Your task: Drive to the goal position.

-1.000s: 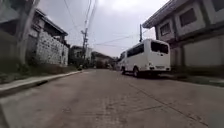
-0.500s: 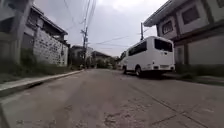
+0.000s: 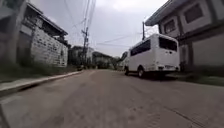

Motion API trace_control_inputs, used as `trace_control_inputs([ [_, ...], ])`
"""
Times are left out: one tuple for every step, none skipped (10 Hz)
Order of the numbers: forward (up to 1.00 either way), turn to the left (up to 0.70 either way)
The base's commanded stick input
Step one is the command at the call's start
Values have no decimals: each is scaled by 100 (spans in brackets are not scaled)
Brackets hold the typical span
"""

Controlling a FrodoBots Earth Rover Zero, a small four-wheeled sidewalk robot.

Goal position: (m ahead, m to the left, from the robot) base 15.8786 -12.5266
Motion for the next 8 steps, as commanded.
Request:
trace_control_inputs([
  [70,0],
  [70,0],
  [70,0],
  [70,0],
  [70,0],
  [70,0],
  [70,0],
  [70,0],
])
